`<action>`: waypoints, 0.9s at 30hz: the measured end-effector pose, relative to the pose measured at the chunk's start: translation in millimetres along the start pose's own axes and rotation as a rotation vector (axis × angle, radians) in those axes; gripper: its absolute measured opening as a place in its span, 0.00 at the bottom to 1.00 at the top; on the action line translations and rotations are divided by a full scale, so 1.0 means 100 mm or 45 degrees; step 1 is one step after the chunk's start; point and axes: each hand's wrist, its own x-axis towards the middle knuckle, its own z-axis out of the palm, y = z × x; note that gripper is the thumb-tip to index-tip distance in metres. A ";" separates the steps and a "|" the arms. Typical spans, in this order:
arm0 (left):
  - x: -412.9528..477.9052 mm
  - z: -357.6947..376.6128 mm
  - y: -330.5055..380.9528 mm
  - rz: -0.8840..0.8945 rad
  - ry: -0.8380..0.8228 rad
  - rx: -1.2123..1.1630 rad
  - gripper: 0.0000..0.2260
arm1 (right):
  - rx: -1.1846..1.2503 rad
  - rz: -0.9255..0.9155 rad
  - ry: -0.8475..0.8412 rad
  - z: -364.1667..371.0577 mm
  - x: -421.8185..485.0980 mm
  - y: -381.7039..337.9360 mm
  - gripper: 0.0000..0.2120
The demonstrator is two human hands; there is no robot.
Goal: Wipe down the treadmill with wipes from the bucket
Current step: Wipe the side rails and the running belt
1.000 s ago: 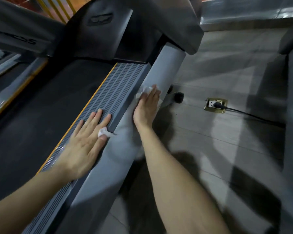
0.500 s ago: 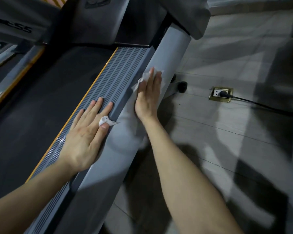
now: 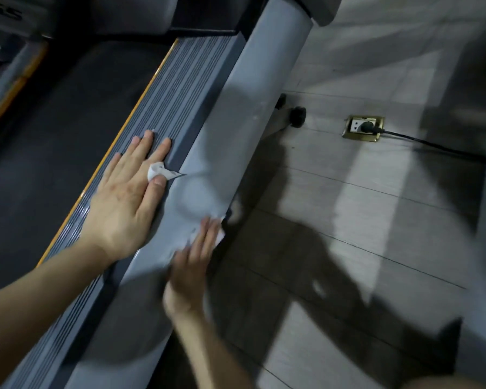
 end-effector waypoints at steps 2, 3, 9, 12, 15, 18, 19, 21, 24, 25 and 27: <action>0.01 0.00 -0.01 -0.002 0.007 0.001 0.25 | 0.074 0.012 -0.021 -0.05 0.89 0.31 0.23; 0.01 0.00 -0.01 0.002 0.005 0.001 0.25 | 0.198 0.219 -0.018 -0.13 1.39 0.37 0.30; 0.02 0.01 -0.01 0.009 -0.005 -0.020 0.24 | 0.428 0.555 -0.066 -0.25 2.29 0.29 0.47; 0.03 0.00 -0.01 0.014 -0.009 -0.017 0.25 | 0.187 0.177 -0.030 -0.17 1.01 -0.20 0.32; 0.01 -0.01 0.00 0.006 -0.025 -0.008 0.25 | 0.125 -0.083 -0.194 -0.09 -0.32 -0.51 0.29; 0.01 -0.03 0.03 0.015 -0.065 -0.005 0.25 | 0.043 -0.075 -0.272 -0.15 -0.60 -0.66 0.31; 0.00 -0.05 0.03 0.017 -0.079 -0.003 0.25 | 0.003 -0.121 -0.274 -0.20 -0.50 -0.65 0.30; -0.09 -0.06 -0.01 0.005 -0.115 0.006 0.26 | -0.171 -0.333 -0.235 -0.25 -0.09 -0.51 0.28; -0.62 -0.13 -0.15 -0.050 -0.150 -0.027 0.27 | -0.101 -0.250 -0.093 -0.27 1.03 -0.55 0.32; -0.89 -0.15 -0.19 -0.071 -0.149 -0.042 0.27 | -0.032 -0.090 -0.084 -0.29 1.37 -0.65 0.33; -1.44 -0.22 -0.29 -0.106 -0.150 -0.044 0.25 | 0.095 0.153 -0.069 -0.29 1.75 -0.76 0.35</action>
